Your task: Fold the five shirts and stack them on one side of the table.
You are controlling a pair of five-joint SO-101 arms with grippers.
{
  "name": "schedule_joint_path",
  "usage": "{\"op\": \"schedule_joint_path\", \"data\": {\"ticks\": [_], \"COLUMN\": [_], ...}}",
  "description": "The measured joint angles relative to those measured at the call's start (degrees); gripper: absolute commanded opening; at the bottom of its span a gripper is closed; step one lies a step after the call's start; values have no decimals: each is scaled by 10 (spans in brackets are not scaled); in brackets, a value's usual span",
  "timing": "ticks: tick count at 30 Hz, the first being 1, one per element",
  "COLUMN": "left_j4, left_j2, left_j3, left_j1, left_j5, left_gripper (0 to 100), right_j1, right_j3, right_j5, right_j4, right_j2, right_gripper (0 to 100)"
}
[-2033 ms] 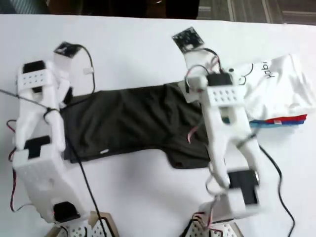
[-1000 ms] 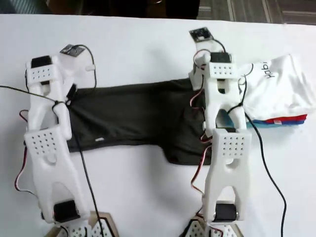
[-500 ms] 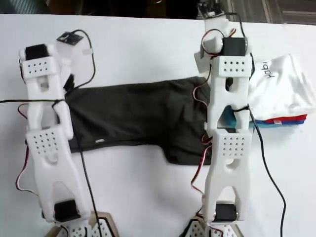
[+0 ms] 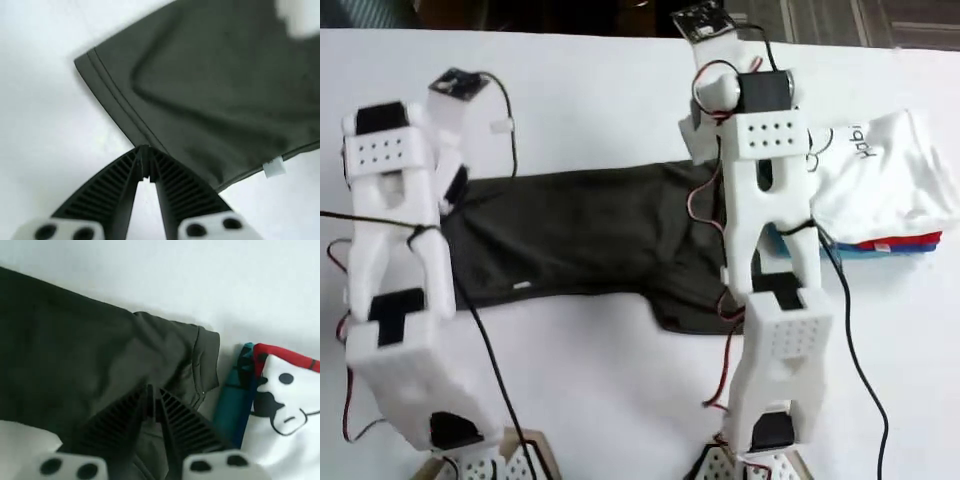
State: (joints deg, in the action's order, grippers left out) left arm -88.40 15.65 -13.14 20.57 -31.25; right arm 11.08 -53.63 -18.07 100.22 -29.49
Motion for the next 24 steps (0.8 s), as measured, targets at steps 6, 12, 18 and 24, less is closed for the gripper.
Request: {"op": "schedule_joint_path", "data": {"ticks": [6, 12, 18, 24], "left_j4": [91, 195, 270, 351], "left_j2": [-118, -175, -178, -187], "left_j3": [190, 354, 474, 562], "left_j1": [1, 1, 1, 1], "left_j5": [-3, -3, -3, -4], "left_gripper": [27, 27, 27, 27], "right_j1": [-1, 4, 4, 21], "right_j3": [89, 199, 371, 637], "right_j5": [0, 0, 0, 0], "right_j4": [0, -1, -69, -229], "right_j2": [66, 146, 246, 345], "right_gripper": [20, 20, 20, 20]}}
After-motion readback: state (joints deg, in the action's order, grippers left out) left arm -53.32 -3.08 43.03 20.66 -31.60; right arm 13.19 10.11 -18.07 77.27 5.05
